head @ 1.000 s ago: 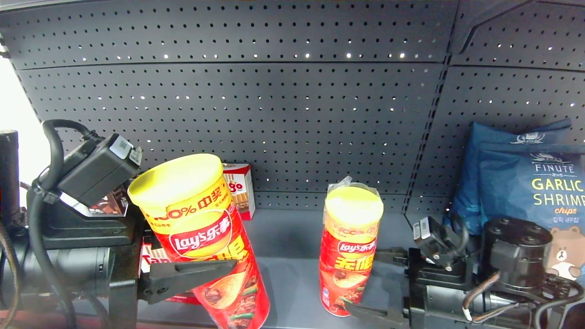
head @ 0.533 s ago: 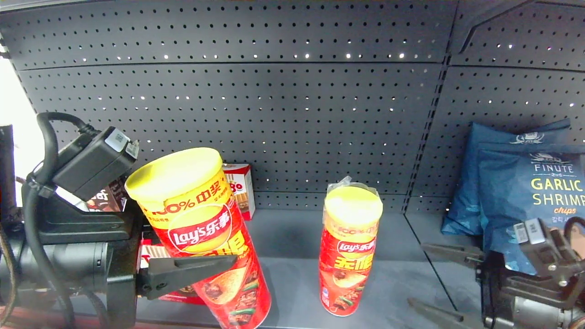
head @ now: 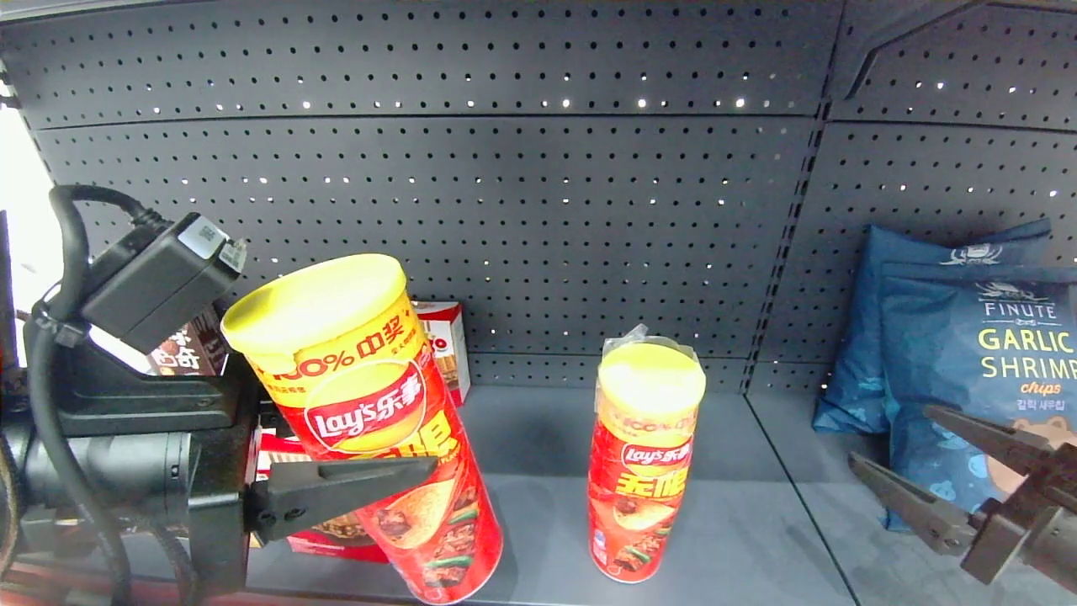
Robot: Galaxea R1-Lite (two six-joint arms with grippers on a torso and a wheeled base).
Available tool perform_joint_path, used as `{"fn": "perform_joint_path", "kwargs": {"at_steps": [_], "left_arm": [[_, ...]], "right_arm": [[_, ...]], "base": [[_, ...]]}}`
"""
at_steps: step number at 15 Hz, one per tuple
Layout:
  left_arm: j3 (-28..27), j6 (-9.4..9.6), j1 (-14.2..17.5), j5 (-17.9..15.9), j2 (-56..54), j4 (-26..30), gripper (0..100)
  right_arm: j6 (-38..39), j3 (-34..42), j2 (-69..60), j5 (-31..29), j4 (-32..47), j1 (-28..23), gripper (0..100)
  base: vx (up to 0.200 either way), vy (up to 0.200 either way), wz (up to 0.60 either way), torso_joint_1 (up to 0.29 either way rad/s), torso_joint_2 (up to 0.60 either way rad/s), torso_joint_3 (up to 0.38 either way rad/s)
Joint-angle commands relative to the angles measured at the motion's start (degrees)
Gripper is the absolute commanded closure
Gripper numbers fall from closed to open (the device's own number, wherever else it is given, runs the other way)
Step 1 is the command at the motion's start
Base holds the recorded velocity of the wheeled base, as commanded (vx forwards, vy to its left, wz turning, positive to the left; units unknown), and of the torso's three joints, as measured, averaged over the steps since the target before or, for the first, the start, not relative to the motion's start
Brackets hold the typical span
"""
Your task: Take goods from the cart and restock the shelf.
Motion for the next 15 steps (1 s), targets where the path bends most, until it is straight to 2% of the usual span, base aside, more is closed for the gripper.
{"fn": "perform_joint_path", "kwargs": {"at_steps": [1, 2, 3, 6, 8, 10, 11, 12, 13, 15], "left_arm": [[-0.5, -0.01, 0.0, 0.0, 0.1, 0.0, 100], [-0.7, -0.01, 0.0, 0.0, 0.1, 0.0, 100], [-0.8, -0.01, -0.2, 0.0, 0.2, 0.0, 100], [-1.8, 0.08, -1.3, 0.1, 0.8, 0.0, 100], [-3.3, 0.08, -1.8, 0.1, 2.0, 0.0, 100], [-6.1, 0.17, -1.8, 0.0, 4.1, 0.0, 100], [-6.3, 0.25, -1.8, 0.0, 4.1, 0.1, 100], [-7.3, 0.25, -1.8, -0.3, 4.9, 0.9, 100], [-7.7, 0.34, -1.8, -0.3, 5.2, 1.1, 100], [-8.2, 0.43, -1.8, -0.3, 5.4, 1.0, 100]], "right_arm": [[0.3, 2.6, -12.4, -3.0, 7.4, -1.6, 0], [0.8, 4.1, -14.4, -3.0, 8.2, -4.8, 0], [1.1, 7.3, -19.2, -2.9, 8.9, -10.2, 0], [1.5, 7.3, -28.4, -3.0, 17.4, -17.6, 0], [1.5, 7.3, -34.4, -3.2, 23.3, -18.5, 0], [1.4, 7.3, -48.2, -4.5, 38.3, -21.1, 0], [1.4, 7.3, -49.2, -4.5, 39.4, -21.3, 0], [1.5, 7.0, -60.6, -5.2, 52.4, -23.1, 0], [1.4, 7.2, -59.8, -7.7, 51.7, -23.0, 0], [1.8, 7.3, -59.8, -8.3, 51.0, -23.0, 0]], "base": [[0.000, 0.000, 0.00, 0.000, 0.00, 0.000], [0.000, 0.000, 0.00, 0.000, 0.00, 0.000], [0.000, 0.000, 0.00, 0.000, 0.00, 0.000], [0.000, 0.000, 0.00, 0.000, 0.00, 0.000], [0.000, 0.000, 0.00, 0.000, 0.00, 0.000], [0.000, 0.000, 0.00, 0.000, 0.00, 0.000], [0.000, 0.000, 0.00, 0.000, 0.00, 0.000], [0.000, 0.000, 0.00, 0.000, 0.00, 0.000], [0.000, 0.000, 0.00, 0.000, 0.00, 0.000], [0.000, 0.000, 0.00, 0.000, 0.00, 0.000]]}}
